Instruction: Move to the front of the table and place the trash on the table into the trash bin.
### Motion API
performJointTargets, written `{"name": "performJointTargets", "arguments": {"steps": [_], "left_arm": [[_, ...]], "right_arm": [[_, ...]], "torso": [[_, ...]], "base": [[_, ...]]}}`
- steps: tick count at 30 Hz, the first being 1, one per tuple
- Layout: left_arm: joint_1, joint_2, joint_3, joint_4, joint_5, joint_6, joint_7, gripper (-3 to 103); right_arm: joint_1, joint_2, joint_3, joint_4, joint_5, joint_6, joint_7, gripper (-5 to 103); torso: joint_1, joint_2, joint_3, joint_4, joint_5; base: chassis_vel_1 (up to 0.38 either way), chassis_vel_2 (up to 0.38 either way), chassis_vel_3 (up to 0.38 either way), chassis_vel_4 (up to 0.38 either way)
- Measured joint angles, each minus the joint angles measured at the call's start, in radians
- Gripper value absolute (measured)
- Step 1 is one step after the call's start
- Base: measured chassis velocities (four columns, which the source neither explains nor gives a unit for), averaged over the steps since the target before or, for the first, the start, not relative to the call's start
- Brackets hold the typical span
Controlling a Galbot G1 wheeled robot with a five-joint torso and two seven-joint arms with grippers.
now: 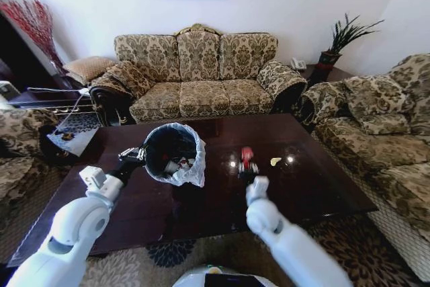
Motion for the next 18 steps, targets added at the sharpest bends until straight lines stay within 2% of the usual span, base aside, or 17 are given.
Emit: {"name": "performJointTargets", "arguments": {"steps": [1, 2, 4, 5, 6, 8, 9, 10, 13, 16, 18], "left_arm": [[-0.001, 0.0, 0.0, 0.001, 0.0, 0.0, 0.0, 3], [-0.001, 0.0, 0.0, 0.001, 0.0, 0.0, 0.0, 3], [-0.004, 0.0, 0.0, 0.002, 0.0, 0.0, 0.0, 3], [-0.009, -0.001, 0.0, 0.003, 0.0, 0.0, -0.001, 3], [-0.009, -0.001, 0.0, 0.003, 0.0, 0.0, -0.001, 3], [-0.015, -0.003, 0.004, 0.006, 0.002, 0.0, -0.001, 3], [-0.019, -0.007, 0.01, 0.01, 0.005, 0.0, -0.001, 3], [-0.02, -0.011, 0.014, 0.012, 0.007, 0.001, 0.0, 3], [-0.021, -0.014, 0.016, 0.015, 0.01, 0.001, 0.0, 3], [-0.022, -0.019, 0.015, 0.021, 0.014, 0.003, -0.001, 3], [-0.022, -0.02, 0.013, 0.021, 0.014, 0.003, -0.001, 3]], "right_arm": [[0.073, -0.056, -0.008, 0.029, 0.07, -0.003, -0.037, 24], [0.073, -0.056, -0.008, 0.029, 0.07, -0.003, -0.037, 24], [0.192, -0.132, -0.018, 0.056, 0.17, -0.005, -0.12, 24], [0.322, -0.196, -0.04, 0.062, 0.292, -0.01, -0.244, 24], [0.322, -0.196, -0.04, 0.062, 0.292, -0.01, -0.244, 24], [0.437, -0.211, -0.065, 0.058, 0.398, -0.033, -0.345, 24], [0.537, -0.196, -0.112, 0.047, 0.471, -0.055, -0.403, 24], [0.591, -0.175, -0.153, 0.04, 0.494, -0.06, -0.422, 24], [0.653, -0.134, -0.216, 0.032, 0.507, -0.063, -0.432, 24], [0.734, -0.034, -0.373, 0.028, 0.508, -0.08, -0.407, 24], [0.741, -0.017, -0.408, 0.028, 0.503, -0.086, -0.399, 24]], "torso": [[0.0, 0.0, 0.0, 0.0004, -0.0004], [0.0, 0.0, 0.0, 0.0004, -0.0004], [0.0, 0.0, 0.0, 0.0003, -0.0007], [0.0, 0.0, 0.0, -0.0004, -0.0002], [0.0, 0.0, 0.0, -0.0004, -0.0002], [0.0, 0.0, 0.0, -0.0004, -0.0003], [0.0, 0.0, 0.0, -0.0006, -0.0007], [0.0, 0.0, 0.0, -0.0002, -0.0005], [0.0, 0.0, 0.0, 0.0003, -0.0007], [0.0, 0.0, 0.0, 0.0009, -0.0008], [0.0, 0.0, 0.0, 0.0008, -0.0009]], "base": [[0.0, 0.0, 0.0, 0.0], [0.0, 0.0, 0.0, 0.0], [0.0, 0.0, 0.0, 0.0], [0.0, 0.0, 0.0, 0.0], [0.0, 0.0, 0.0, 0.0], [0.0, 0.0, 0.0, 0.0], [0.0, 0.0, 0.0, 0.0], [0.0, 0.0, 0.0, 0.0], [0.0, 0.0, 0.0, 0.0], [0.0, 0.0, 0.0, 0.0], [0.0, 0.0, 0.0, 0.0]]}}
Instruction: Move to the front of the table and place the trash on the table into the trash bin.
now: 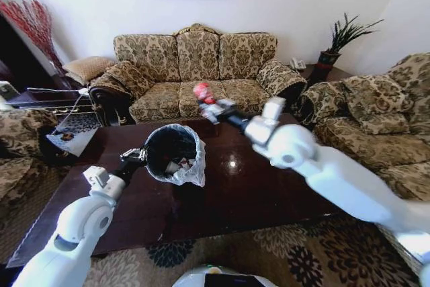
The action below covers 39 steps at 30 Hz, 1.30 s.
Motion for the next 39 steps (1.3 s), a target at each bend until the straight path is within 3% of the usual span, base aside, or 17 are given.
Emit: {"name": "performJointTargets", "arguments": {"steps": [2, 9, 15, 18, 26, 29, 32, 33, 35, 37, 39], "left_arm": [[0.0, -0.001, -0.004, 0.001, 0.0, 0.001, 0.0, 3], [0.002, -0.006, -0.004, 0.0, 0.001, 0.004, 0.0, 3], [-0.004, -0.028, 0.0, 0.004, 0.011, 0.007, 0.0, 3], [-0.004, -0.037, 0.0, 0.004, 0.014, 0.007, 0.001, 3], [-0.002, -0.038, -0.007, 0.003, 0.014, 0.007, 0.003, 3], [-0.003, -0.038, -0.009, 0.001, 0.011, 0.007, 0.004, 3], [-0.003, -0.042, -0.013, -0.002, 0.007, 0.006, 0.004, 3], [-0.003, -0.042, -0.013, -0.002, 0.007, 0.006, 0.004, 3], [-0.002, -0.045, -0.016, -0.002, 0.005, 0.005, 0.003, 3], [0.001, -0.05, -0.02, -0.004, 0.002, 0.002, 0.003, 3], [0.003, -0.051, -0.02, -0.007, 0.001, 0.001, 0.003, 3]], "right_arm": [[0.007, 0.03, -0.09, 0.003, -0.036, -0.009, 0.024, 24], [0.028, 0.058, -0.168, -0.043, -0.073, -0.016, 0.044, 23], [0.084, 0.098, -0.212, -0.097, -0.087, -0.013, 0.057, 50], [0.091, 0.108, -0.214, -0.104, -0.087, -0.013, 0.057, 55], [0.09, 0.135, -0.196, -0.112, -0.087, -0.009, 0.099, 88], [0.078, 0.119, -0.172, -0.108, -0.089, -0.006, 0.129, 93], [0.004, 0.054, -0.075, -0.084, -0.101, -0.011, 0.235, 100], [0.004, 0.054, -0.075, -0.084, -0.101, -0.011, 0.235, 100], [-0.033, 0.01, -0.043, -0.08, -0.131, -0.007, 0.262, 100], [-0.114, -0.085, 0.011, -0.083, -0.22, 0.015, 0.277, 100], [-0.158, -0.117, 0.044, -0.087, -0.252, 0.017, 0.277, 100]], "torso": [[0.0, 0.0, 0.0, -0.0006, 0.0003], [0.0, 0.0, 0.0, -0.0011, 0.0006], [0.0, 0.0, 0.0, -0.0005, 0.0001], [0.0, 0.0, 0.0, -0.0006, 0.0004], [0.0, 0.0, 0.0, -0.0005, 0.0004], [0.0, 0.0, 0.0, -0.0003, 0.0003], [0.0, 0.0, 0.0, -0.0005, 0.0009], [0.0, 0.0, 0.0, -0.0005, 0.0009], [0.0, 0.0, 0.0, -0.0009, 0.0007], [0.0, 0.0, 0.0, -0.001, 0.0007], [0.0, 0.0, 0.0, -0.001, 0.0007]], "base": [[0.0, 0.0, 0.0, 0.0], [0.0, 0.0, 0.0, 0.0], [0.0, 0.0, 0.0, 0.0], [0.0, 0.0, 0.0, 0.0], [0.0, 0.0, 0.0, 0.0], [0.0, 0.0, 0.0, 0.0], [0.0, 0.0, 0.0, 0.0], [0.0, 0.0, 0.0, 0.0], [0.0, 0.0, 0.0, 0.0], [0.0, 0.0, 0.0, 0.0], [0.0, 0.0, 0.0, 0.0]]}}
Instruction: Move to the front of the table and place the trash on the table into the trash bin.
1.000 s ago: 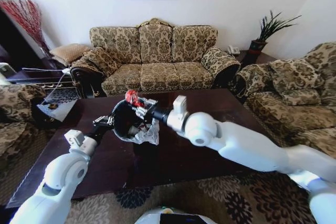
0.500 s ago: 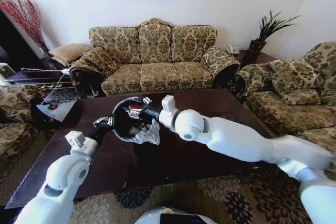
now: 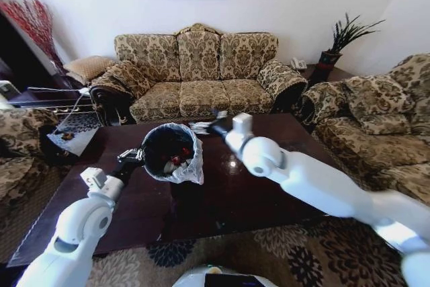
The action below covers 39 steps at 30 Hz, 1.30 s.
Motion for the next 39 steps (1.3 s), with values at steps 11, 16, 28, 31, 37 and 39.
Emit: {"name": "performJointTargets", "arguments": {"steps": [11, 16, 28, 31, 37, 39], "left_arm": [[0.016, 0.0, -0.007, -0.011, 0.005, -0.001, 0.012, 3], [0.022, 0.004, -0.011, -0.011, 0.006, -0.003, 0.019, 3], [0.036, -0.013, -0.011, -0.017, 0.014, -0.008, 0.03, 3], [0.042, -0.016, -0.015, -0.019, 0.027, -0.019, 0.047, 3], [0.051, -0.03, -0.009, -0.032, 0.05, -0.034, 0.061, 3], [0.053, -0.031, -0.008, -0.034, 0.052, -0.036, 0.062, 3]], "right_arm": [[-0.323, -0.039, 0.258, -0.034, -0.102, -0.053, 0.03, 100], [-0.411, -0.021, 0.32, -0.054, -0.162, -0.05, 0.027, 100], [-0.451, 0.013, 0.328, -0.097, -0.209, -0.045, 0.02, 100], [-0.475, 0.026, 0.329, -0.125, -0.244, -0.031, 0.021, 100], [-0.532, 0.086, 0.347, -0.302, -0.278, 0.027, -0.004, 100], [-0.539, 0.103, 0.357, -0.348, -0.277, 0.044, -0.021, 100]], "torso": [[0.0, 0.0, 0.0, 0.0007, -0.0002], [0.0, 0.0, 0.0, 0.0002, -0.0004], [0.0, 0.0, 0.0, 0.0003, -0.0003], [0.0, 0.0, 0.0, 0.0006, -0.0007], [0.0, 0.0, 0.0, -0.0004, 0.0009], [0.0, 0.0, 0.0, -0.0007, 0.0008]], "base": [[-0.003, -0.005, 0.004, 0.003], [-0.09, -0.099, 0.101, 0.082], [-0.209, -0.21, 0.27, 0.261], [-0.247, -0.232, 0.364, 0.376], [-0.17, -0.176, 0.256, 0.264], [-0.092, -0.097, 0.097, 0.052]]}}
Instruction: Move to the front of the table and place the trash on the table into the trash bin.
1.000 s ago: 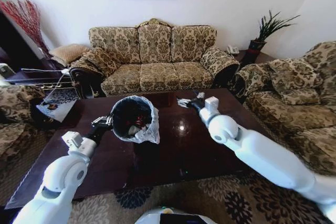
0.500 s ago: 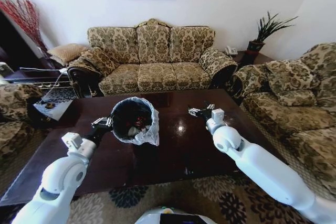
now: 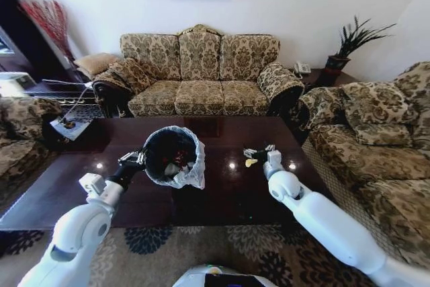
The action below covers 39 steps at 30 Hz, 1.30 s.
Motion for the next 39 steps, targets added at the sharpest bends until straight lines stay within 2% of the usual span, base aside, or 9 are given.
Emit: {"name": "performJointTargets", "arguments": {"steps": [3, 5, 9, 18, 24, 30, 34, 36, 39], "left_arm": [[0.003, -0.001, 0.0, -0.003, 0.002, 0.0, 0.0, 3], [0.005, -0.001, 0.0, -0.004, 0.006, 0.0, -0.001, 3], [0.006, -0.003, 0.006, -0.004, 0.014, 0.0, -0.005, 3], [0.008, -0.002, 0.006, -0.004, 0.016, 0.002, -0.006, 3], [-0.001, 0.001, 0.005, 0.01, 0.017, 0.003, -0.009, 3], [-0.007, 0.003, 0.007, 0.015, 0.016, 0.003, -0.008, 3], [-0.013, 0.007, 0.008, 0.026, 0.014, 0.003, -0.008, 3], [-0.014, 0.007, 0.008, 0.028, 0.014, 0.003, -0.008, 3], [-0.021, 0.011, 0.01, 0.033, 0.013, 0.003, -0.007, 3]], "right_arm": [[-0.007, 0.025, 0.01, -0.048, 0.006, 0.014, -0.025, 100], [-0.012, 0.056, 0.017, -0.101, 0.018, 0.025, -0.07, 100], [-0.002, 0.097, 0.016, -0.185, 0.022, 0.049, -0.135, 100], [0.033, 0.159, 0.011, -0.302, 0.013, 0.057, -0.172, 103], [0.044, 0.179, -0.005, -0.345, 0.008, 0.065, -0.209, 79], [0.051, 0.191, -0.009, -0.372, 0.008, 0.066, -0.213, 68], [0.064, 0.199, -0.011, -0.401, 0.005, 0.078, -0.216, 41], [0.065, 0.199, -0.011, -0.402, 0.004, 0.079, -0.216, 41], [0.068, 0.203, -0.013, -0.408, -0.005, 0.089, -0.215, 25]], "torso": [[0.0, 0.0, 0.0, -0.0002, -0.0006], [0.0, 0.0, 0.0, 0.0014, -0.0024], [0.0, 0.0, 0.0, 0.0023, -0.0012], [0.0, 0.0, 0.0, 0.0004, -0.0012], [0.0, 0.0, 0.0, 0.001, -0.0013], [0.0, 0.0, 0.0, 0.0009, -0.001], [0.0, 0.0, 0.0, 0.0012, -0.0011], [0.0, 0.0, 0.0, 0.0012, -0.0011], [0.0, 0.0, 0.0, 0.001, -0.0011]], "base": [[0.0, 0.0, 0.0, 0.0], [0.018, 0.041, -0.01, 0.001], [0.064, 0.079, -0.003, -0.018], [0.0, 0.0, 0.0, 0.0], [0.0, 0.0, 0.0, 0.0], [0.0, 0.0, 0.0, 0.0], [0.0, 0.0, 0.0, 0.0], [0.0, 0.0, 0.0, 0.0], [0.0, 0.0, 0.0, 0.0]]}}
